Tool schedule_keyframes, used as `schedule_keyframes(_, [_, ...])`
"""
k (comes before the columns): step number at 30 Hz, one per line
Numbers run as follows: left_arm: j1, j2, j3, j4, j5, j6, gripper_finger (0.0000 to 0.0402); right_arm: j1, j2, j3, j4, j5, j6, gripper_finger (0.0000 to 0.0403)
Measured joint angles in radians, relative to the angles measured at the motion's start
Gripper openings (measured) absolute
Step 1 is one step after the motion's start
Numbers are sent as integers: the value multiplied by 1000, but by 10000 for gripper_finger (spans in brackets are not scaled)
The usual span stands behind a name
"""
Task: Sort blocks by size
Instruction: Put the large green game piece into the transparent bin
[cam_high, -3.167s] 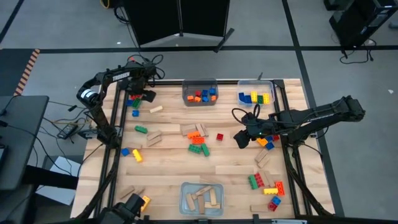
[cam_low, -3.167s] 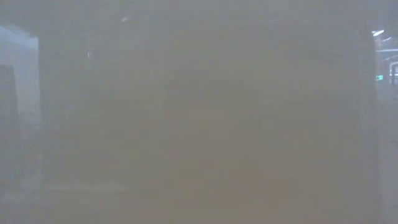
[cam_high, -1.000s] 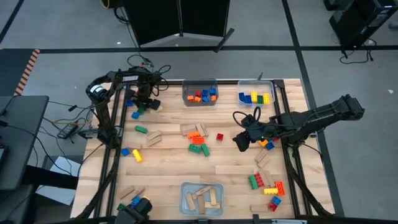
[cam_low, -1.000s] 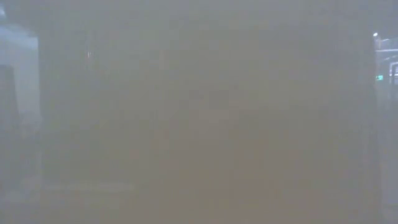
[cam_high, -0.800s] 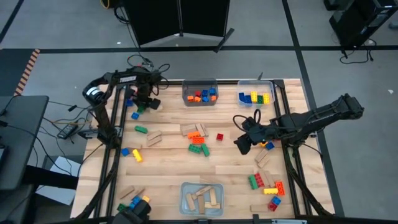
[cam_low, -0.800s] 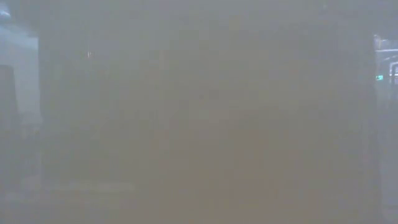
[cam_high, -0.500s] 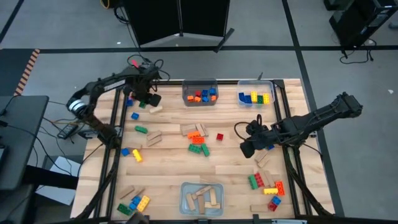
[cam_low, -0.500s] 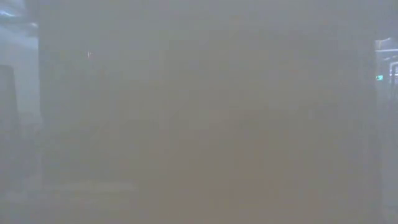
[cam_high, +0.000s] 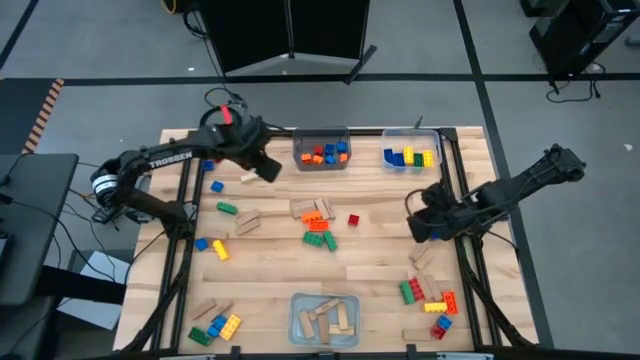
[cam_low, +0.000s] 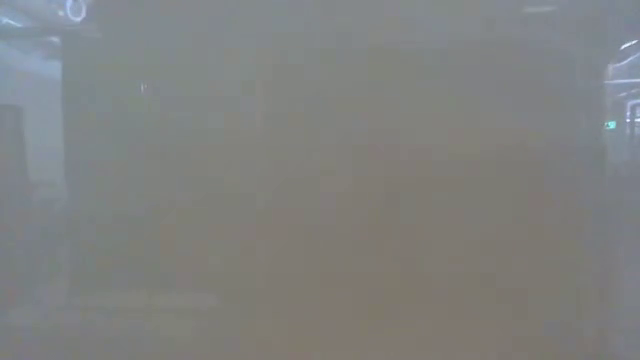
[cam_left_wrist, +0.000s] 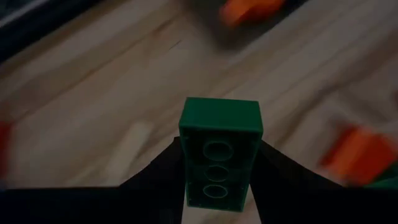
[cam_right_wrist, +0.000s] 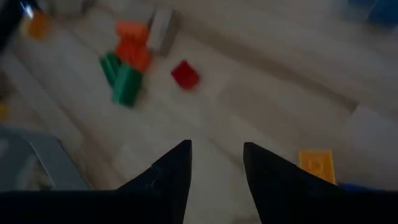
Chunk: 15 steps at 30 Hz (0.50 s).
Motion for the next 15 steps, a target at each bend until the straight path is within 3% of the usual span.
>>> schedule_keyframes(7, [-90,2,1,332,3,-90,152,-11,25,0,90,238,-20,160])
schedule_keyframes(15, [-132,22,2,576,6,-134,155,-76,170,0,345,354,-381,172])
